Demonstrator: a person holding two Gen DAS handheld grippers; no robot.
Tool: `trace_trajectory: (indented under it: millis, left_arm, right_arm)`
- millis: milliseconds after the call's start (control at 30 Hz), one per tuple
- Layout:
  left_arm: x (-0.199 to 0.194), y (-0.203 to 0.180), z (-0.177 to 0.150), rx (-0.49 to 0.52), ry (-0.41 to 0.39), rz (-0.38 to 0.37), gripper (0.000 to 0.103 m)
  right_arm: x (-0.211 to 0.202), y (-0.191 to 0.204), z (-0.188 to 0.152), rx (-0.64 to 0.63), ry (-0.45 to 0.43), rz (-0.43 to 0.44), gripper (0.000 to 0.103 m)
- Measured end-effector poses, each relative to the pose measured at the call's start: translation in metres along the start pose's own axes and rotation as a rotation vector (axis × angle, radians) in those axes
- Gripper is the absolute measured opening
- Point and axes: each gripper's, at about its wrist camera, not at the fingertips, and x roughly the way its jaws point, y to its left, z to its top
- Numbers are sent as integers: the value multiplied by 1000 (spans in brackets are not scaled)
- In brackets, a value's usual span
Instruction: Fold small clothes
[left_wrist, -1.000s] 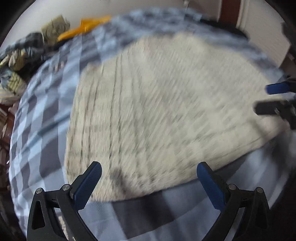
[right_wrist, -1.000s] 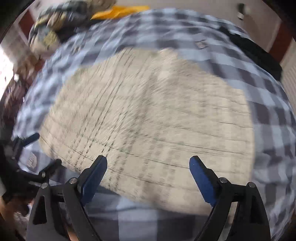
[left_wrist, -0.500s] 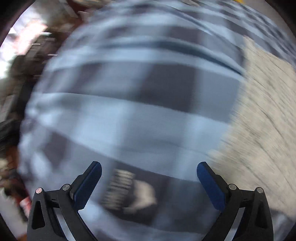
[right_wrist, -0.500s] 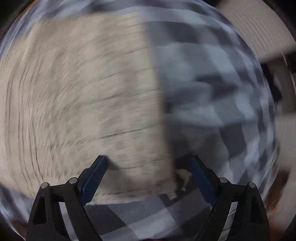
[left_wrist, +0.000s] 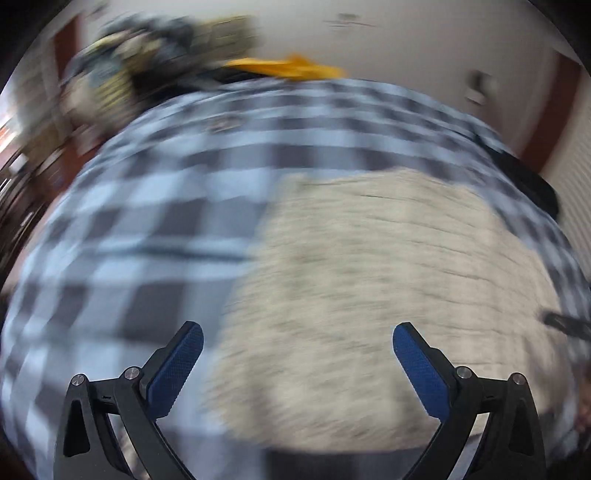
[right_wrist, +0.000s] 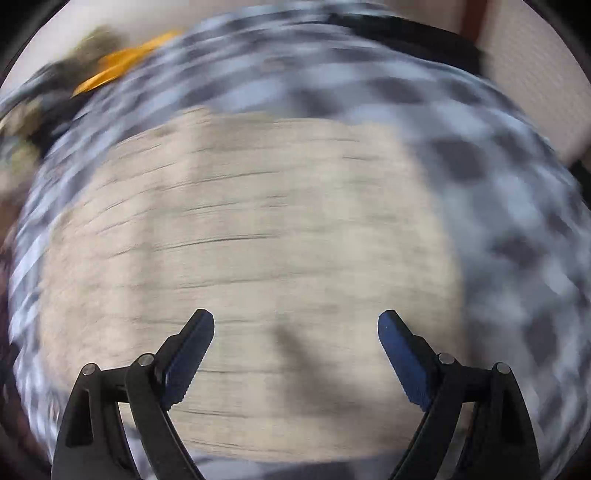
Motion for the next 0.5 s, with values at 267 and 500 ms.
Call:
trace_trajectory:
  millis: [267, 500]
  left_arm:
    - [101, -57, 19, 241, 122, 57, 103]
    - [99, 23, 27, 125, 101, -52, 103]
  right_arm:
    - [53, 102, 13, -378, -38, 32, 88]
    - [72, 4, 53, -231, 55, -6, 91]
